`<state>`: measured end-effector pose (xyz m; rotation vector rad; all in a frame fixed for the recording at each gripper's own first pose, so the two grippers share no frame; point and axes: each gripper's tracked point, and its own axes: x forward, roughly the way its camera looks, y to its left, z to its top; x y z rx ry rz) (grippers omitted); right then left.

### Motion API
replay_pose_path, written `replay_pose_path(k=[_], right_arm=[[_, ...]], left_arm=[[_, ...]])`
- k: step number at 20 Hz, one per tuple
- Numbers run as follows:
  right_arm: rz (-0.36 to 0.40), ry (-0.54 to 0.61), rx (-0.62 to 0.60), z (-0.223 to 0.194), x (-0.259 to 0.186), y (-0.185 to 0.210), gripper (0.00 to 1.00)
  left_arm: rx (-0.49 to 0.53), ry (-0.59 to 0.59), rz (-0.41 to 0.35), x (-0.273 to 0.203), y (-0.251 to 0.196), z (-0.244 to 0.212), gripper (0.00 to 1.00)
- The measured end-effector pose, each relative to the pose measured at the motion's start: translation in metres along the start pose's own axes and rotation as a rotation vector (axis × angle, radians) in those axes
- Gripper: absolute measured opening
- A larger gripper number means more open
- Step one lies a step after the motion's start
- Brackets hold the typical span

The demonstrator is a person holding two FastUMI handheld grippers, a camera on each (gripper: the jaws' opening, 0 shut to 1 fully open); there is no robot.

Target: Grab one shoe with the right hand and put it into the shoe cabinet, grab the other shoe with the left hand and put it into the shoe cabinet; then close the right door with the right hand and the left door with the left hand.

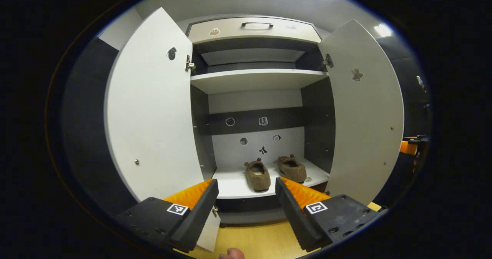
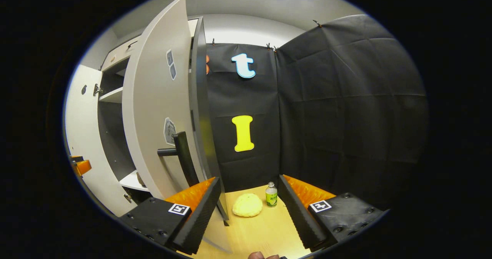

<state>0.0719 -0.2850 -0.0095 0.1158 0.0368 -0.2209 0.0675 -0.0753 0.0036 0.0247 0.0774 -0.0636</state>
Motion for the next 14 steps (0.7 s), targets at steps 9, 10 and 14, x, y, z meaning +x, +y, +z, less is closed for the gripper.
replay_pose_path(k=[9,10,14], right_arm=[[-0.010,0.012,-0.005,-0.005,-0.015,0.033,0.96],[-0.008,0.011,-0.010,-0.005,-0.018,0.040,0.97],[0.013,0.008,-0.022,-0.009,-0.026,0.075,0.97]], left_arm=[[0.031,0.003,-0.064,-0.051,0.024,-0.020,0.94],[0.024,0.010,-0.076,-0.053,0.026,-0.024,0.95],[0.048,0.034,-0.062,-0.063,0.049,-0.036,0.95]])
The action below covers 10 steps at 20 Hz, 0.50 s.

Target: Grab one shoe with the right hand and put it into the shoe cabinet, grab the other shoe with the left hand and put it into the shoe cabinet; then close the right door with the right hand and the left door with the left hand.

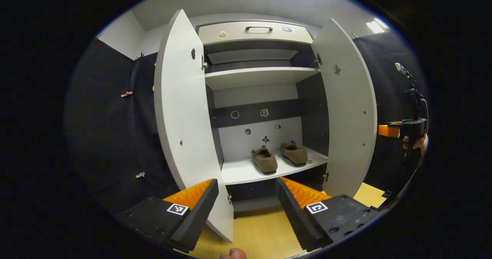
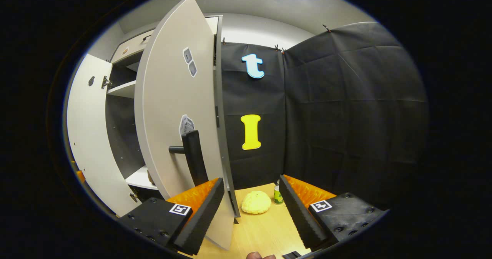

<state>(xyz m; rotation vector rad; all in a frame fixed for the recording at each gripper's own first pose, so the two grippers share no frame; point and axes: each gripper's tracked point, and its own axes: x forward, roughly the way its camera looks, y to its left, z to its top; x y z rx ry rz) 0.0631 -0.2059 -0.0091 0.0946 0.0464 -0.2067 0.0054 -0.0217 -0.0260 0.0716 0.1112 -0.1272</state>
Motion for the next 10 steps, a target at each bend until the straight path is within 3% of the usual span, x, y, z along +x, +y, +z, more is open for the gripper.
replay_pose_path(k=[4,10], right_arm=[[0.043,0.008,0.012,-0.006,-0.001,0.036,0.97],[0.180,0.037,0.026,-0.018,-0.004,0.116,0.98]], left_arm=[[-0.013,0.019,0.008,-0.009,0.020,-0.010,0.95],[-0.024,0.019,0.035,-0.026,0.044,-0.011,0.95]])
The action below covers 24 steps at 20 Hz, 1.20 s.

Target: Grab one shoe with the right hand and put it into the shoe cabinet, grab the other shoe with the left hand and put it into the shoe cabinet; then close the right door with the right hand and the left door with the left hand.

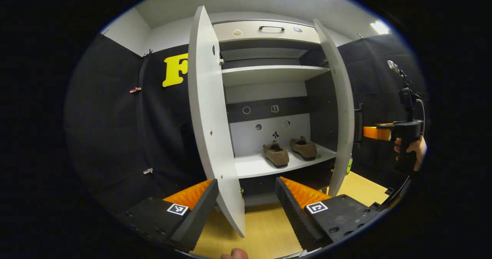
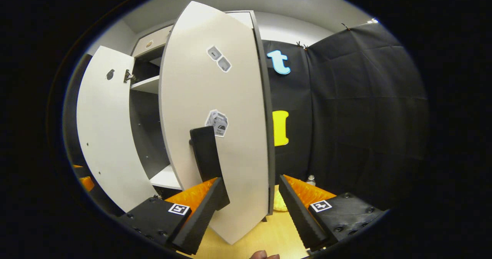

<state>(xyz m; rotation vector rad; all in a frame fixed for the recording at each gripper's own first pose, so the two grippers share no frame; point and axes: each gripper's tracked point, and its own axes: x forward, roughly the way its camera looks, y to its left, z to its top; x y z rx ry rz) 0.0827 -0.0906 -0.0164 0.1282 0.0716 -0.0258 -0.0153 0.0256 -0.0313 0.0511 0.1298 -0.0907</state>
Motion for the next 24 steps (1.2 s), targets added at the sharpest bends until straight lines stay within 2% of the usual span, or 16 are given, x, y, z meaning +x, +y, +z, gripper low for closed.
replay_pose_path(k=[5,10,13,19,24], right_arm=[[0.109,0.023,-0.008,-0.010,-0.007,0.058,0.97],[0.154,0.027,-0.040,-0.014,-0.022,0.085,0.97],[0.153,0.024,-0.037,-0.013,-0.032,0.089,0.98],[0.135,0.037,-0.048,-0.017,-0.048,0.079,0.98],[0.102,0.032,-0.015,-0.009,-0.048,0.062,0.98]], left_arm=[[-0.032,0.006,0.067,-0.013,0.036,-0.003,0.95],[-0.050,0.019,0.137,-0.009,0.090,-0.008,0.95],[-0.065,0.025,0.137,0.004,0.114,-0.007,0.95],[-0.085,0.003,0.188,0.048,0.170,-0.003,0.95],[-0.138,-0.008,0.163,0.069,0.175,-0.005,0.94]])
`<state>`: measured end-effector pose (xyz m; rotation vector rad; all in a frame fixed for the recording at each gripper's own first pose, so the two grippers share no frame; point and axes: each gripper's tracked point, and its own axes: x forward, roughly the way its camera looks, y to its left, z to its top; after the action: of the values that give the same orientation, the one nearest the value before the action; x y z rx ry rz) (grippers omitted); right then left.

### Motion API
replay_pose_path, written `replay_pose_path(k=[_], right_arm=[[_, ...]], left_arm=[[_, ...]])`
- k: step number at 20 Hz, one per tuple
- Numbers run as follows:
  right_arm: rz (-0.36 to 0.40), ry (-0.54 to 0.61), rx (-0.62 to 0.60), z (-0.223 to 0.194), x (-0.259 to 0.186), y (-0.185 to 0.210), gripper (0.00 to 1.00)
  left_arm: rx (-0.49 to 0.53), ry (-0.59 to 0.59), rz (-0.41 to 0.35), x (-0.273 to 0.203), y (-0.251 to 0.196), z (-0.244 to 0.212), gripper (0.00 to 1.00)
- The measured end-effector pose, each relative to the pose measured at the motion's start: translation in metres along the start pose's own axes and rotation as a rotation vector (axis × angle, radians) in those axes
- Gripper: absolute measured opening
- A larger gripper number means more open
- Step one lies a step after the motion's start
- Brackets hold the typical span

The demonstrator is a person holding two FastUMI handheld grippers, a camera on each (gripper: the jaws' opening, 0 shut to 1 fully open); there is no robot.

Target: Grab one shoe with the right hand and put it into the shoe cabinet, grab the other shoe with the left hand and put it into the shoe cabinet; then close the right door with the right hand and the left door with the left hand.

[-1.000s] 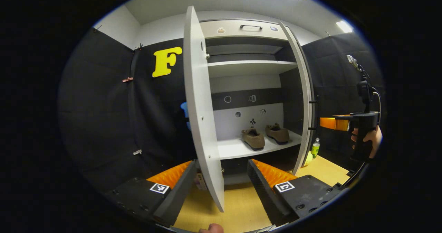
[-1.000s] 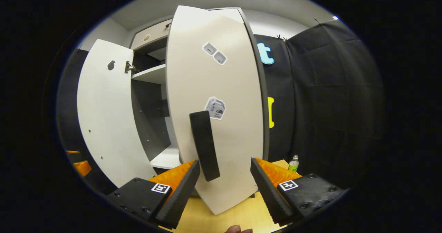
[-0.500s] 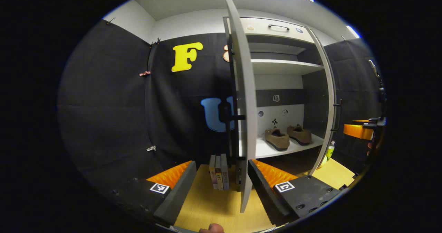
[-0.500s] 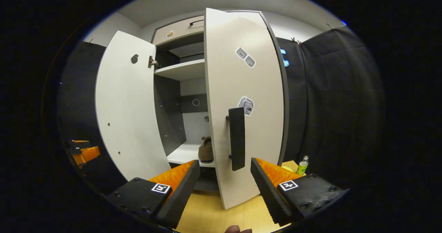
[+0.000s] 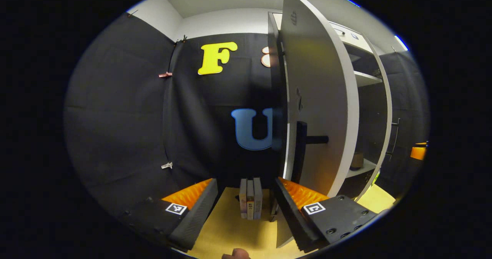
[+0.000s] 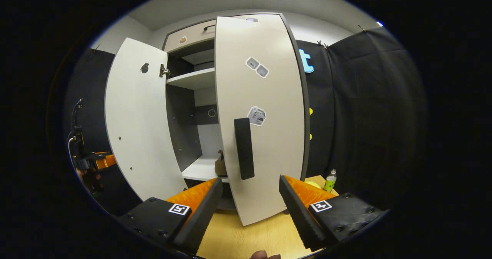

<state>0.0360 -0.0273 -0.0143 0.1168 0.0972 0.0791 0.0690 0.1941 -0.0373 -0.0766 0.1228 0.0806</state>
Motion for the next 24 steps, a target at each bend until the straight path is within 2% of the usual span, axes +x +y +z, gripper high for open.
replay_pose_path(k=[2,7,17,20,21,22,24], right_arm=[[-0.008,0.003,0.000,0.001,0.000,-0.007,0.98],[-0.004,0.017,0.024,-0.001,0.007,-0.009,0.98],[0.038,0.014,0.033,0.002,0.011,-0.010,0.98],[0.041,0.006,0.034,0.007,0.009,-0.011,0.98],[0.038,0.000,0.029,0.008,0.009,-0.012,0.98],[0.036,-0.001,0.025,0.008,0.009,-0.012,0.98],[0.032,-0.005,0.021,0.008,0.006,-0.011,0.98]], left_arm=[[-0.018,0.004,-0.011,0.000,-0.005,-0.001,0.93],[0.018,0.003,-0.018,0.000,-0.028,-0.001,0.93],[0.028,0.015,-0.168,0.003,-0.134,-0.001,0.93],[-0.010,0.006,-0.227,0.008,-0.173,0.000,0.93],[-0.031,0.006,-0.258,0.008,-0.186,-0.001,0.90],[-0.041,0.005,-0.268,0.007,-0.196,0.000,0.94],[-0.026,0.011,-0.267,0.005,-0.204,-0.001,0.94]])
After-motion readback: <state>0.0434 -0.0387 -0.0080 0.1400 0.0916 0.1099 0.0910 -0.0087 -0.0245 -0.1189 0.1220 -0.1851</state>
